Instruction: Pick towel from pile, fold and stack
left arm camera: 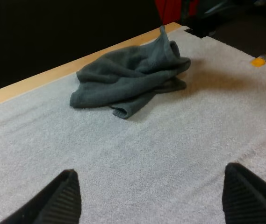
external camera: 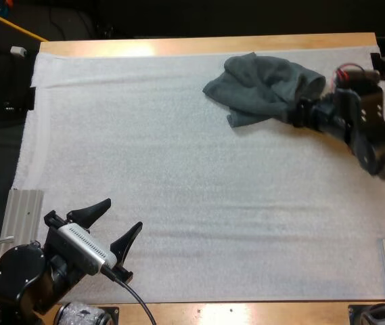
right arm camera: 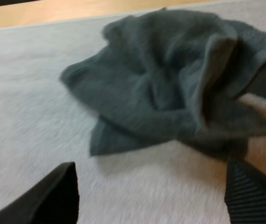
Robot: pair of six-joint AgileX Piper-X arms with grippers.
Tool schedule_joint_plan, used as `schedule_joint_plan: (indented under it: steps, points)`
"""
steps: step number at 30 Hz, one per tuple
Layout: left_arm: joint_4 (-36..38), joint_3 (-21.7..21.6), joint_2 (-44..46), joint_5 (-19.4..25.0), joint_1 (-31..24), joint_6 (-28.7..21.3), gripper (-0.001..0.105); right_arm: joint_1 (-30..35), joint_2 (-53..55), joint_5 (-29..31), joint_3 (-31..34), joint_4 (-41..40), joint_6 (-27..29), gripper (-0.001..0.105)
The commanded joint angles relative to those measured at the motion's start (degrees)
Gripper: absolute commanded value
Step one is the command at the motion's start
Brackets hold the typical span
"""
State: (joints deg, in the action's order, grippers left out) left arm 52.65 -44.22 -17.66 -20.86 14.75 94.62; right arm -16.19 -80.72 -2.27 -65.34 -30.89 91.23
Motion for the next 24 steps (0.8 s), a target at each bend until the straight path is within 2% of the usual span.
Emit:
schedule_joint_plan:
  steps: [1,12,19,22,24]
  points:
    - [-0.22,-0.33,0.04,-0.16,0.21,0.61,0.061,-0.08,-1.57,1.25,-1.99,0.66,-0.18,0.064]
    - [-0.22,-0.33,0.04,-0.29,0.21,4.34,0.061,-0.08,-23.48,8.40,-17.59,-1.54,-0.18,0.064]
    - [-0.22,-0.33,0.04,-0.40,0.21,4.34,0.061,-0.08,-31.51,8.94,-19.83,-1.55,-1.50,0.064]
    - [-0.22,-0.33,0.04,-0.40,0.21,4.34,0.061,-0.08,-33.61,8.63,-19.83,-2.61,-1.50,0.054]
    - [-0.22,-0.33,0.04,-0.40,0.21,4.34,0.061,-0.08,-34.23,9.33,-19.83,-3.68,-1.50,0.035]
